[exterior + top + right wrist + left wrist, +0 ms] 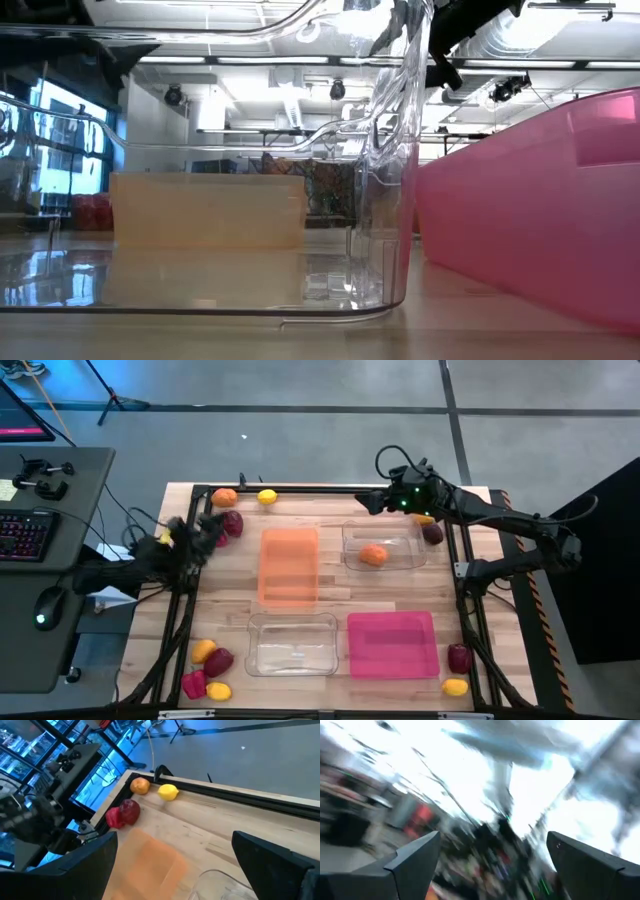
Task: Sort produce into baskets
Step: Put the mango into the top transparent bin
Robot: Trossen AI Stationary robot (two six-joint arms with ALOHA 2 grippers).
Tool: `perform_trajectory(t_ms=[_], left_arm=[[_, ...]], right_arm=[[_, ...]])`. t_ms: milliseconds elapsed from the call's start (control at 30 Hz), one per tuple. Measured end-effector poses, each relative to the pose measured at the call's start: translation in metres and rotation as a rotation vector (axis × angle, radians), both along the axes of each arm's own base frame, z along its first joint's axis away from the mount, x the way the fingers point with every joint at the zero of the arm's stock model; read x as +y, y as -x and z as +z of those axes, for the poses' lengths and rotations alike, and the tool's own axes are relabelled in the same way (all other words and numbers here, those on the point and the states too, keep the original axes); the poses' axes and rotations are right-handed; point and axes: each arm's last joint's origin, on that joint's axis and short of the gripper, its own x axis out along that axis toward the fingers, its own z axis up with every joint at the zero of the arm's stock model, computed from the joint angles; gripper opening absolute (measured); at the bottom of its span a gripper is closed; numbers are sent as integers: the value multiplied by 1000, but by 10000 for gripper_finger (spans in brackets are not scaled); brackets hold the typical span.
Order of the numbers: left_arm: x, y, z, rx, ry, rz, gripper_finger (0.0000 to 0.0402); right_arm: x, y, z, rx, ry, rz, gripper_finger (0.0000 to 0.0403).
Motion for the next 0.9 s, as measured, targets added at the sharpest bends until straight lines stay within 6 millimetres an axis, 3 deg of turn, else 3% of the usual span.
perform_trajectory(t_ms=[100, 233, 400, 533, 667, 900], left_arm=[[6, -1, 27, 44, 68, 42, 351], [17, -20, 60, 297, 183, -6, 351], [57, -54, 82, 657, 410, -69, 351], [114, -70, 74, 887, 616, -163, 351], [167, -64, 56, 1042, 750, -118, 351], [204, -47, 32, 1061, 990, 130, 351]], right_arm=[[-3, 2, 0, 1, 1, -15, 381], [-11, 5, 0, 1, 5, -53, 381], [-22, 11, 0, 9, 14, -67, 381], [-26, 14, 0, 24, 33, -10, 381], [-29, 16, -1, 54, 66, 7, 381], [-30, 17, -2, 82, 98, 21, 381]])
